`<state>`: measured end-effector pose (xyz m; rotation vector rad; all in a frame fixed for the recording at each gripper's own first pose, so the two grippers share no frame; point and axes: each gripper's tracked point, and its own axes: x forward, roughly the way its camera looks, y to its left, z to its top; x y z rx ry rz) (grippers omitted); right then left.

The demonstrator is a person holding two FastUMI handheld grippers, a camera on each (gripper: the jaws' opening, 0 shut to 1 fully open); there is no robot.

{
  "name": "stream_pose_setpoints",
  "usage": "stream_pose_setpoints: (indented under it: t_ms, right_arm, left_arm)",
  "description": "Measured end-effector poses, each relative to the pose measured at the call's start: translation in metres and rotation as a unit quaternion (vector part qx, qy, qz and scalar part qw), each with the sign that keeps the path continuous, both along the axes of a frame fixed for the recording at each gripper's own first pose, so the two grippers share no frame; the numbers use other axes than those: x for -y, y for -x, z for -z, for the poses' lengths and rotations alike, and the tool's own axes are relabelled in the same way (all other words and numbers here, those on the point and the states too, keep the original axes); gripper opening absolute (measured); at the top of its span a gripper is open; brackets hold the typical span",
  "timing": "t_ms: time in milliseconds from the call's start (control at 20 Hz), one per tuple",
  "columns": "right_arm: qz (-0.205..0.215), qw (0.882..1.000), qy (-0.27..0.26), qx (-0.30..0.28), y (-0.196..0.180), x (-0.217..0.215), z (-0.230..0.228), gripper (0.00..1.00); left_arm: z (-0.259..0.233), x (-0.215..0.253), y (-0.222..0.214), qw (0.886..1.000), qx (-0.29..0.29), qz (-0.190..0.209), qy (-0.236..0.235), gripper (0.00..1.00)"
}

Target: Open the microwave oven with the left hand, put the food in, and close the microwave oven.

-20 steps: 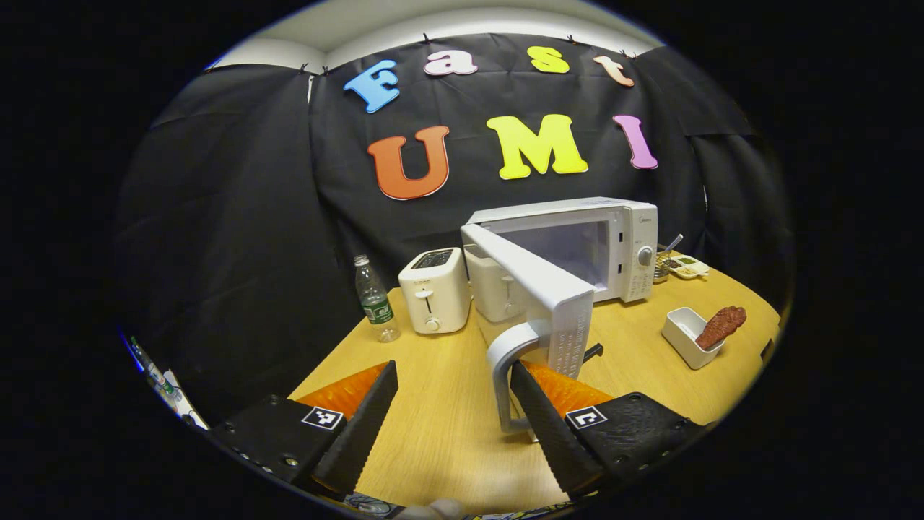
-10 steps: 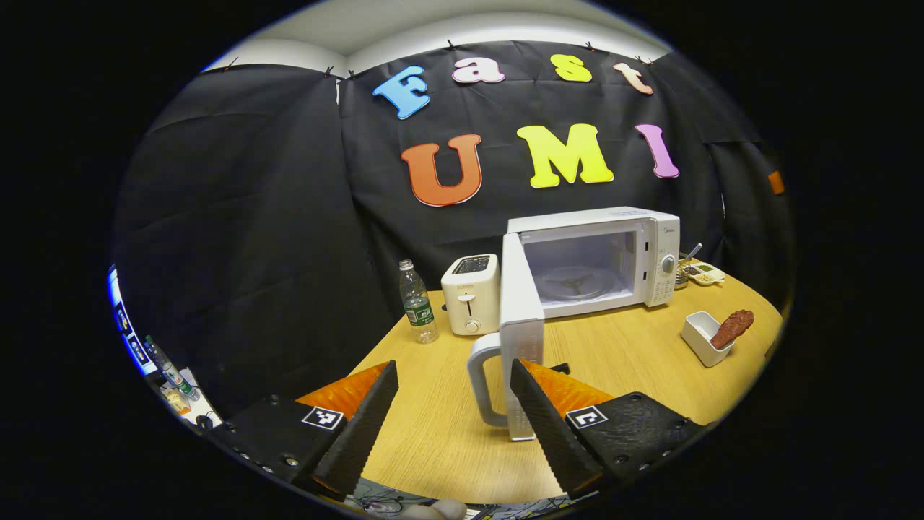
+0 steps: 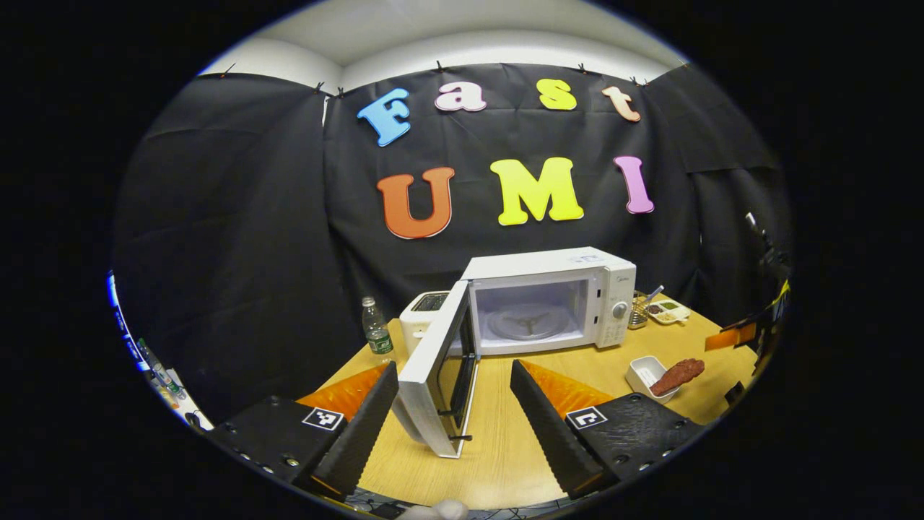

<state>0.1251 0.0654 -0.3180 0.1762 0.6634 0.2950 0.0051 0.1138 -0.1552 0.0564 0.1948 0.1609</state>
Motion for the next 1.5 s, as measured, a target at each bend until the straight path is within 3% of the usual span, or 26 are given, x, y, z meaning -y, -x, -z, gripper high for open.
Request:
stream_pose_setpoints:
  t_ms: [300,450,550,750,900,950,1000,1050,1100,1150,1200,1350,1500]
  right_arm:
    - [-0.033,0.989,-0.090,-0.111,-0.020,-0.011,0.052,0.69]
    - [-0.040,0.980,-0.125,-0.148,-0.024,-0.012,0.058,0.46]
    - [-0.047,0.971,-0.155,-0.179,-0.022,-0.015,0.059,0.26]
    - [-0.061,0.959,-0.181,-0.207,-0.025,-0.016,0.049,0.10]
    - [-0.069,0.958,-0.184,-0.207,-0.029,-0.014,0.031,0.09]
    - [-0.077,0.958,-0.187,-0.203,-0.030,-0.016,0.022,0.16]
    - [-0.080,0.958,-0.189,-0.198,-0.030,-0.018,0.012,0.07]
    - [-0.081,0.960,-0.192,-0.186,-0.031,-0.021,-0.001,0.14]
    - [-0.081,0.962,-0.195,-0.171,-0.033,-0.026,-0.015,0.14]
    - [-0.078,0.965,-0.198,-0.152,-0.035,-0.033,-0.033,0.06]
    - [-0.078,0.968,-0.200,-0.131,-0.036,-0.042,-0.049,0.14]
    - [-0.051,0.976,-0.201,-0.062,-0.040,-0.075,-0.090,0.13]
    - [-0.035,0.972,-0.230,-0.027,-0.044,-0.133,-0.104,0.13]
  left_arm:
    - [-0.007,0.018,-0.028,0.999,-0.015,-0.014,-0.026,0.96]
    - [-0.005,0.025,-0.037,0.999,-0.026,-0.028,-0.017,0.96]
    - [-0.002,0.027,-0.042,0.998,-0.033,-0.041,-0.018,0.96]
    - [-0.001,0.030,-0.045,0.996,-0.045,-0.070,-0.026,0.96]
    - [-0.004,0.034,-0.040,0.995,-0.046,-0.081,-0.028,0.96]
    - [-0.002,0.034,-0.039,0.995,-0.049,-0.081,-0.027,0.96]
    - [-0.001,0.036,-0.038,0.996,-0.050,-0.077,-0.024,0.96]
    - [-0.003,0.039,-0.036,0.996,-0.046,-0.069,-0.023,0.96]
    - [-0.004,0.039,-0.036,0.997,-0.043,-0.060,-0.026,0.96]
    - [-0.004,0.036,-0.035,0.997,-0.039,-0.054,-0.028,0.96]
    - [-0.007,0.034,-0.036,0.998,-0.031,-0.042,-0.024,0.96]
    - [-0.013,0.032,-0.036,1.000,-0.013,-0.003,-0.005,0.96]
    - [-0.008,0.024,-0.033,1.000,-0.012,0.026,0.001,0.96]
